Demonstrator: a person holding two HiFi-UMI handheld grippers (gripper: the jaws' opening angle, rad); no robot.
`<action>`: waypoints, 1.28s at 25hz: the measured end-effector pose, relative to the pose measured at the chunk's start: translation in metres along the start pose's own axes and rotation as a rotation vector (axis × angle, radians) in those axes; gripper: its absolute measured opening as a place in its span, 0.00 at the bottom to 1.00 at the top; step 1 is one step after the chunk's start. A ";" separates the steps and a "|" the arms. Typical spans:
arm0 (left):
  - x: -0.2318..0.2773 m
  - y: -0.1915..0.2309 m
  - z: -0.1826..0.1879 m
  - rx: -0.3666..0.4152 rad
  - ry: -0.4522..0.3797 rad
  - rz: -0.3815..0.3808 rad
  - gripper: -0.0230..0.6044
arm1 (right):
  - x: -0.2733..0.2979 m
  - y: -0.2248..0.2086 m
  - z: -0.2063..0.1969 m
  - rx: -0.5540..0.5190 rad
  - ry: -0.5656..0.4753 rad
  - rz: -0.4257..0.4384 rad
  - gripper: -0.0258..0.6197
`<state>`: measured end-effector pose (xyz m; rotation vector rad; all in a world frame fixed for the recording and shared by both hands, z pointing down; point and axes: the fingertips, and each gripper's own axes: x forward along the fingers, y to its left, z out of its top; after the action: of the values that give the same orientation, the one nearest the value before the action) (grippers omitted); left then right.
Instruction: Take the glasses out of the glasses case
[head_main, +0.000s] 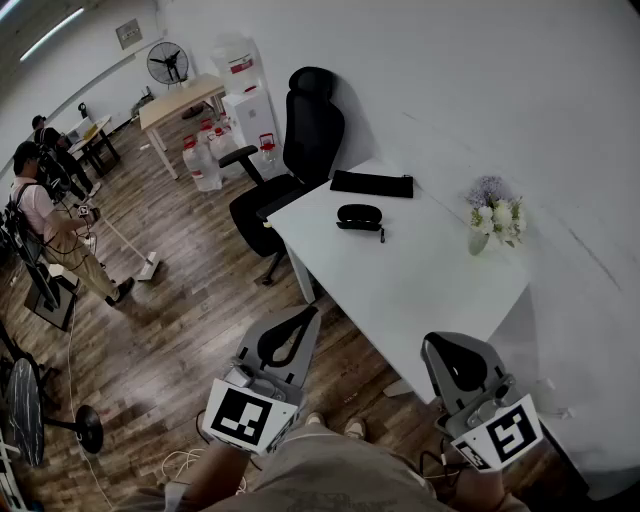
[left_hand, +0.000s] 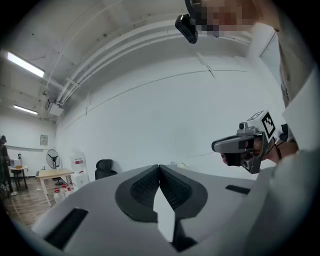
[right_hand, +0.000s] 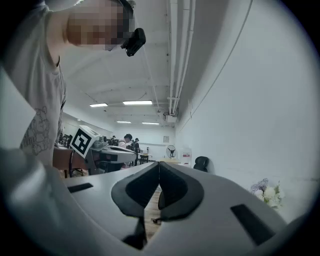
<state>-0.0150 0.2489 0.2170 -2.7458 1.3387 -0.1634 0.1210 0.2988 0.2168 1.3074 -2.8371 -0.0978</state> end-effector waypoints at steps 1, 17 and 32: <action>-0.001 0.001 0.000 0.020 0.002 0.002 0.06 | -0.001 0.000 0.000 0.002 0.000 0.001 0.09; 0.000 -0.005 -0.003 0.051 0.002 0.009 0.06 | -0.014 -0.013 0.003 0.059 -0.071 -0.067 0.09; 0.016 0.037 -0.021 0.034 0.022 0.064 0.06 | 0.035 -0.044 -0.006 0.072 -0.077 -0.077 0.37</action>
<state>-0.0373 0.2130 0.2342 -2.6768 1.4142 -0.2105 0.1314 0.2434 0.2193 1.4581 -2.8795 -0.0482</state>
